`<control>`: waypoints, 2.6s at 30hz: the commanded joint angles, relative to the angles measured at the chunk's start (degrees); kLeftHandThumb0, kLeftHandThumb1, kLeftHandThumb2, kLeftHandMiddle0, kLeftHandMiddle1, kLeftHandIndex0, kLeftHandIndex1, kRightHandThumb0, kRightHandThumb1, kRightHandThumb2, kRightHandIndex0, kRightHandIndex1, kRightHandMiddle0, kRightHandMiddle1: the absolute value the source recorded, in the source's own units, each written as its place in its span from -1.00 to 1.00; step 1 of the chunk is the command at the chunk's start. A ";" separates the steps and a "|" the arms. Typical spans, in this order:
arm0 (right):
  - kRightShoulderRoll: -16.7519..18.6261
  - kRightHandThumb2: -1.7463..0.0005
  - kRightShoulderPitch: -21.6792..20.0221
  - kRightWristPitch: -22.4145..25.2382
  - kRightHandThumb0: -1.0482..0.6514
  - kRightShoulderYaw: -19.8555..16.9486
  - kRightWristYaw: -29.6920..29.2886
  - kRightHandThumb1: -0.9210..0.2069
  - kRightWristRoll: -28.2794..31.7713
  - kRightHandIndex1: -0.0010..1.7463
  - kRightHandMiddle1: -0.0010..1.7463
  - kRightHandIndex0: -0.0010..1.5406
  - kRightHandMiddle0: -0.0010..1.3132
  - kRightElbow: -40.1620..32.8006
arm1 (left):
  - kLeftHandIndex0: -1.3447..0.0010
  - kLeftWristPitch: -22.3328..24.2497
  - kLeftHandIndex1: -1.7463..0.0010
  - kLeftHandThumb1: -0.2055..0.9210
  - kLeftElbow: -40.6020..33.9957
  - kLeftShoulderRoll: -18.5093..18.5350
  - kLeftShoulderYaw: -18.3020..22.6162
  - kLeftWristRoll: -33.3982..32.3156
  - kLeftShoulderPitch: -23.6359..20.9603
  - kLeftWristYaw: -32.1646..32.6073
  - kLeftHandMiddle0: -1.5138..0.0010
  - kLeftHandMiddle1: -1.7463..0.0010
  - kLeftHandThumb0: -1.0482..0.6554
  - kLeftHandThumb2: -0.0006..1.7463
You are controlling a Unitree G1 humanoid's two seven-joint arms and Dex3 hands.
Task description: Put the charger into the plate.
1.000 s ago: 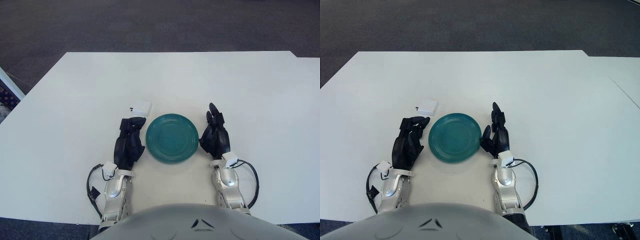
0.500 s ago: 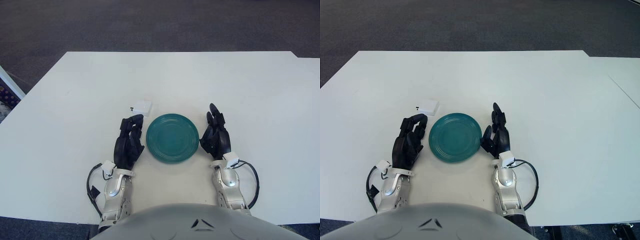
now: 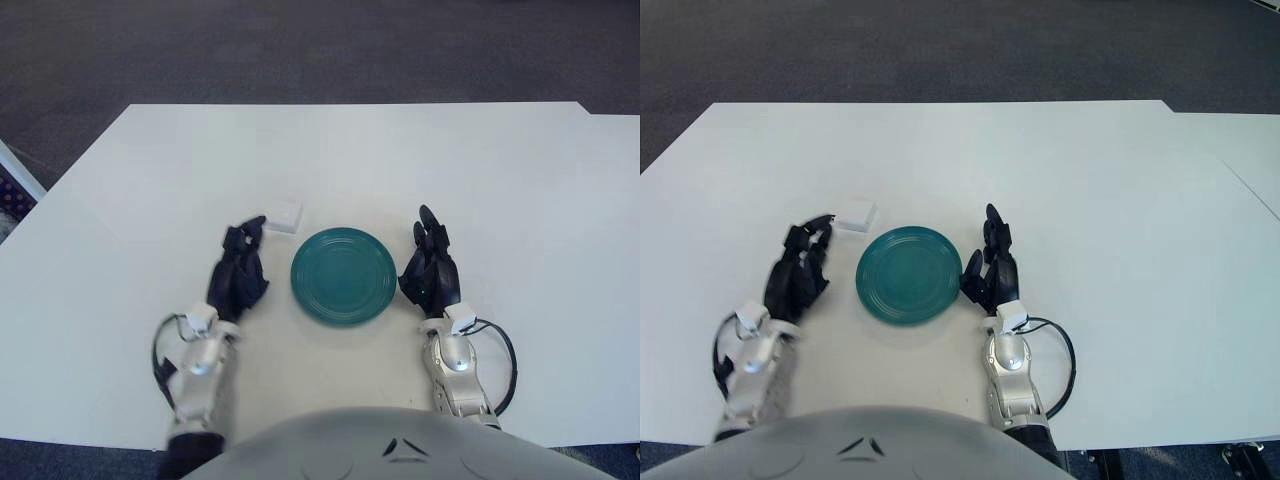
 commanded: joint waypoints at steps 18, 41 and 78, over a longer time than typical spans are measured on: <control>2.24 -0.09 -2.06 -3.52 -0.61 -2.50 4.39 -1.00 3.58 -0.99 -0.61 -0.90 -1.00 14.02 | 1.00 7.68 0.84 1.00 -7.70 31.81 -1.14 38.65 -21.48 -0.93 1.00 1.00 -1.00 -0.09; 0.73 -0.09 -6.96 -2.97 -0.63 -6.66 2.20 -1.00 3.39 -1.00 -0.64 -0.88 -1.00 23.43 | 1.00 -7.13 0.75 1.00 19.26 32.63 -24.05 52.17 -38.09 4.79 1.00 1.00 -1.00 -0.37; 2.50 -0.13 -6.13 -2.19 -0.58 -7.02 6.95 -1.00 3.65 -0.99 -0.64 -0.89 -1.00 23.46 | 1.00 -7.55 0.58 1.00 36.84 25.33 -35.06 52.39 -43.58 5.57 1.00 1.00 -1.00 -0.44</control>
